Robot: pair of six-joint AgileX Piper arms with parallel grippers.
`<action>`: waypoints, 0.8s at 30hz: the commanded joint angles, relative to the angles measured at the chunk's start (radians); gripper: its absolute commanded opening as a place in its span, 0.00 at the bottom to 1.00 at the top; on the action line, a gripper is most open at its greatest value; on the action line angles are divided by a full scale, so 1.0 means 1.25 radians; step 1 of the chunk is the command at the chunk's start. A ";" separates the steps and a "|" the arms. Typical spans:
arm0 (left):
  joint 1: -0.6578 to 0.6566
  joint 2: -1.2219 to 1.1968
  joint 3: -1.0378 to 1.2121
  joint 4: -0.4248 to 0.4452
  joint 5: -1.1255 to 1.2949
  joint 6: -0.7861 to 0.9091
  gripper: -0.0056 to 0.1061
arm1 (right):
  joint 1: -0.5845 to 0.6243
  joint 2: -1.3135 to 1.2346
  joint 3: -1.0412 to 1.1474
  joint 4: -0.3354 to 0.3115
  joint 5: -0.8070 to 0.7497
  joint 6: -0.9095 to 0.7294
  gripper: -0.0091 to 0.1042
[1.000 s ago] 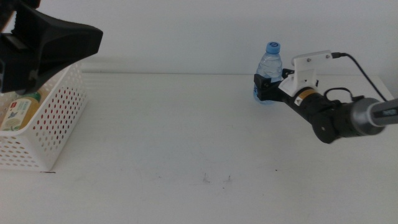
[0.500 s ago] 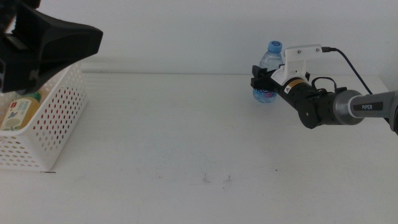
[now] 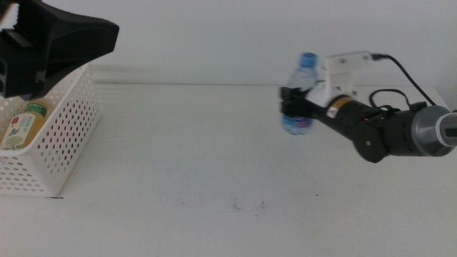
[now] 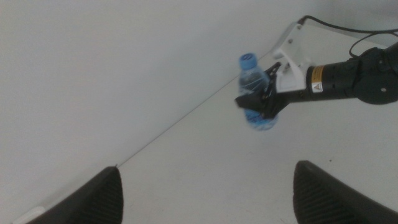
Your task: Use arms to grab the bottles and put them into the dustbin to the left of the table.
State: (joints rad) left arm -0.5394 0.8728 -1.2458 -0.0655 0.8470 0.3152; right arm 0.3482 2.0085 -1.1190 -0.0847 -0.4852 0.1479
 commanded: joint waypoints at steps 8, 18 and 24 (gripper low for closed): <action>0.001 -0.001 -0.004 -0.002 -0.023 -0.005 0.89 | 0.190 0.060 -0.169 -0.050 0.048 -0.032 0.06; 0.001 -0.001 -0.004 -0.002 -0.045 -0.005 0.89 | 0.272 0.218 -0.255 -0.050 0.001 -0.049 0.11; 0.001 -0.001 -0.004 -0.002 -0.050 -0.005 0.89 | 0.283 0.222 -0.254 -0.056 0.057 -0.049 0.51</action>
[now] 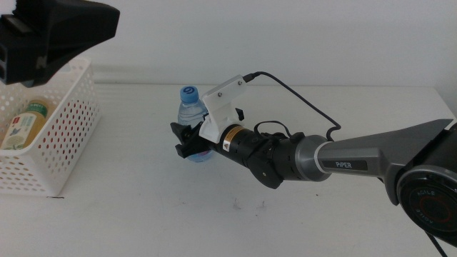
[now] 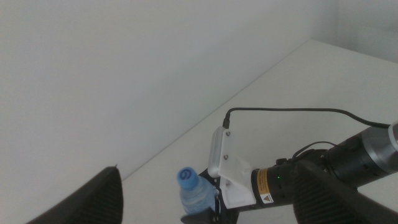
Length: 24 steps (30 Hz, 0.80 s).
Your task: Use arms to grab the bottles and put them into the dustbin to the left of the table.
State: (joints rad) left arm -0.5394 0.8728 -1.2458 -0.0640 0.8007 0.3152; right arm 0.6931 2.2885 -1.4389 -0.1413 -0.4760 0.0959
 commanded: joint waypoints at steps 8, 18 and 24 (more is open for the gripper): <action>0.001 -0.001 -0.004 -0.003 -0.013 -0.005 0.89 | 0.011 -0.211 0.108 -0.011 0.336 0.104 0.90; 0.001 -0.001 -0.004 -0.003 -0.013 -0.005 0.89 | 0.011 -0.873 0.311 0.014 0.844 -0.010 0.90; 0.001 -0.001 -0.004 -0.003 -0.013 -0.005 0.89 | 0.011 -1.088 0.285 0.032 0.996 -0.035 0.90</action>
State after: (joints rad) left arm -0.5394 0.8728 -1.2458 -0.0640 0.8001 0.3152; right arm 0.7057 0.9673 -1.0796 -0.1134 0.7158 0.0689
